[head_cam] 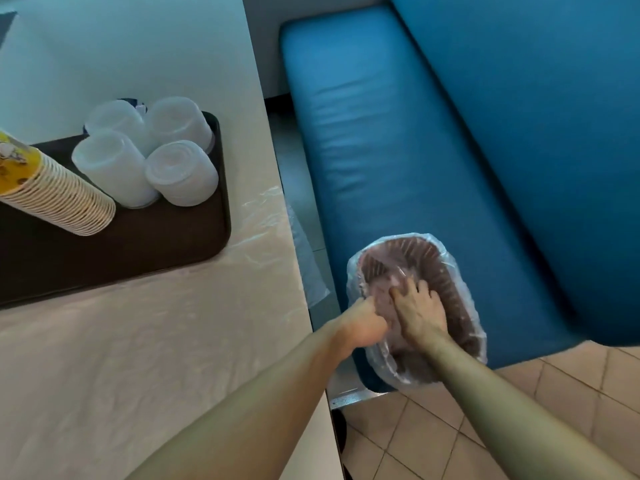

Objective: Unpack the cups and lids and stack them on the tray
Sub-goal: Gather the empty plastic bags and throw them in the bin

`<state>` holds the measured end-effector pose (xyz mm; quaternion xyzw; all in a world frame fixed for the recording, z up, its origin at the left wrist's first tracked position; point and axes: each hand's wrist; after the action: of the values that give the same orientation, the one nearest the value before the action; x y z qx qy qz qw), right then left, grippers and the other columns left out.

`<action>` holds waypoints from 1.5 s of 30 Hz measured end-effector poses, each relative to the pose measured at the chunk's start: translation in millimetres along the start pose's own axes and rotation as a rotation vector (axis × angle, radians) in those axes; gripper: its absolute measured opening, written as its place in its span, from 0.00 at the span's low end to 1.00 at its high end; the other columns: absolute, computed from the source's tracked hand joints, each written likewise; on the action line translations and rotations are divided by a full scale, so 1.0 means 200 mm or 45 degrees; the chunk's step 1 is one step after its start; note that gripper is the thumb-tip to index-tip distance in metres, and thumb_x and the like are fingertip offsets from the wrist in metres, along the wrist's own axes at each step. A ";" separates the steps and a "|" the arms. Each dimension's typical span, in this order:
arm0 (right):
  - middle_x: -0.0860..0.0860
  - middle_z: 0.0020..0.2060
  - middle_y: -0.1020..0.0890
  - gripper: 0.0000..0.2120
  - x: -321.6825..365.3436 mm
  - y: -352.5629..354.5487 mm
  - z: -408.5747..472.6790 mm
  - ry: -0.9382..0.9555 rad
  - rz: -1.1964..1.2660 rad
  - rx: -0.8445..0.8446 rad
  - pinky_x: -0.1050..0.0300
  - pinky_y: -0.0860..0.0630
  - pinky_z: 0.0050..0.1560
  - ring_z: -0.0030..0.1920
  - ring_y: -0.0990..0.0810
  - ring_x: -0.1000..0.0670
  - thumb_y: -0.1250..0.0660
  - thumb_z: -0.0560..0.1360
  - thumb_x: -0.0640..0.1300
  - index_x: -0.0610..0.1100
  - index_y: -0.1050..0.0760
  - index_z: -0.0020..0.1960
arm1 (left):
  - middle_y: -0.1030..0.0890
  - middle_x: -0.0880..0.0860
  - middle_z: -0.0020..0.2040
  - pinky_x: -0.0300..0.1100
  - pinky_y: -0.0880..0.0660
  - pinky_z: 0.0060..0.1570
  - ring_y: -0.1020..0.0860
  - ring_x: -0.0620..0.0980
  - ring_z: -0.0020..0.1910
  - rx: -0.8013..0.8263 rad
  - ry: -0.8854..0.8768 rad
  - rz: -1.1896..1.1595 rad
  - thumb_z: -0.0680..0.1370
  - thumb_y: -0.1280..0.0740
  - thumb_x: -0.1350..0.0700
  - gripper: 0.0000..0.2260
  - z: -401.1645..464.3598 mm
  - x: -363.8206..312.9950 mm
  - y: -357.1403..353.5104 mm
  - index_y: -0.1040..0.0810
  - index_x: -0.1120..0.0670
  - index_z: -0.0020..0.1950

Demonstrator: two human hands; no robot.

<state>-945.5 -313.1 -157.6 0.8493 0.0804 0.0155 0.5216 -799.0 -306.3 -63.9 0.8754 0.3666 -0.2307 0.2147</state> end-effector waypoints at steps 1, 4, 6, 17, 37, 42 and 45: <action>0.44 0.73 0.40 0.37 0.00 -0.05 0.01 0.045 0.014 0.062 0.47 0.30 0.65 0.71 0.37 0.40 0.28 0.74 0.46 0.50 0.43 0.77 | 0.28 0.60 0.72 0.38 0.30 0.49 0.28 0.52 0.60 0.004 0.015 0.000 0.80 0.43 0.68 0.22 0.00 0.00 0.00 0.33 0.59 0.75; 0.45 0.78 0.50 0.50 -0.01 -0.15 0.04 0.062 0.079 0.283 0.44 0.28 0.66 0.75 0.43 0.38 0.22 0.68 0.52 0.54 0.50 0.80 | 0.32 0.56 0.75 0.43 0.30 0.62 0.30 0.55 0.70 0.029 0.056 0.015 0.79 0.41 0.66 0.28 0.01 0.00 -0.01 0.39 0.53 0.79; 0.44 0.79 0.52 0.51 -0.02 -0.19 0.08 0.057 0.154 0.399 0.41 0.32 0.71 0.76 0.43 0.36 0.22 0.69 0.53 0.55 0.52 0.80 | 0.31 0.54 0.74 0.47 0.30 0.68 0.29 0.55 0.70 0.050 0.036 -0.003 0.78 0.40 0.66 0.29 0.00 0.01 0.00 0.38 0.51 0.79; 0.42 0.60 0.20 0.16 0.04 0.02 0.03 -0.138 0.487 -0.172 0.61 0.22 0.49 0.59 0.21 0.41 0.34 0.75 0.49 0.52 0.28 0.62 | 0.26 0.54 0.70 0.43 0.26 0.65 0.25 0.52 0.66 -0.174 -0.569 0.162 0.81 0.37 0.63 0.20 -0.44 -0.11 0.13 0.27 0.52 0.73; 0.43 0.70 0.27 0.29 1.30 0.31 -0.95 0.048 0.625 -0.581 0.43 0.28 0.69 0.70 0.30 0.41 0.27 0.74 0.51 0.41 0.28 0.71 | 0.71 0.48 0.80 0.54 0.66 0.75 0.69 0.54 0.79 -0.914 -0.203 0.902 0.79 0.57 0.36 0.28 -1.26 1.47 0.66 0.60 0.34 0.79; 0.41 0.72 0.29 0.33 1.42 0.27 -0.99 -0.032 0.571 -0.589 0.42 0.31 0.71 0.73 0.33 0.40 0.28 0.75 0.55 0.41 0.31 0.74 | 0.49 0.56 0.83 0.60 0.44 0.73 0.46 0.61 0.80 -0.854 -0.121 0.945 0.77 0.53 0.34 0.29 -1.37 1.69 0.66 0.42 0.34 0.78; 0.42 0.73 0.30 0.33 1.49 0.27 -1.00 -0.041 0.556 -0.591 0.43 0.32 0.72 0.73 0.34 0.41 0.30 0.76 0.57 0.41 0.32 0.74 | 0.70 0.49 0.78 0.49 0.66 0.76 0.65 0.55 0.80 -0.785 -0.216 0.859 0.71 0.66 0.32 0.35 -1.40 1.78 0.67 0.58 0.35 0.80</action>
<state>-666.8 -115.2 -36.0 0.7048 -0.1178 0.1318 0.6871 -409.1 -45.8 -11.3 0.8191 0.0941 -0.0992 0.5571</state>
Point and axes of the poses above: each hand's wrist, its own z-axis towards the middle knuckle, its own y-axis out of the back of the hand, x = y × z
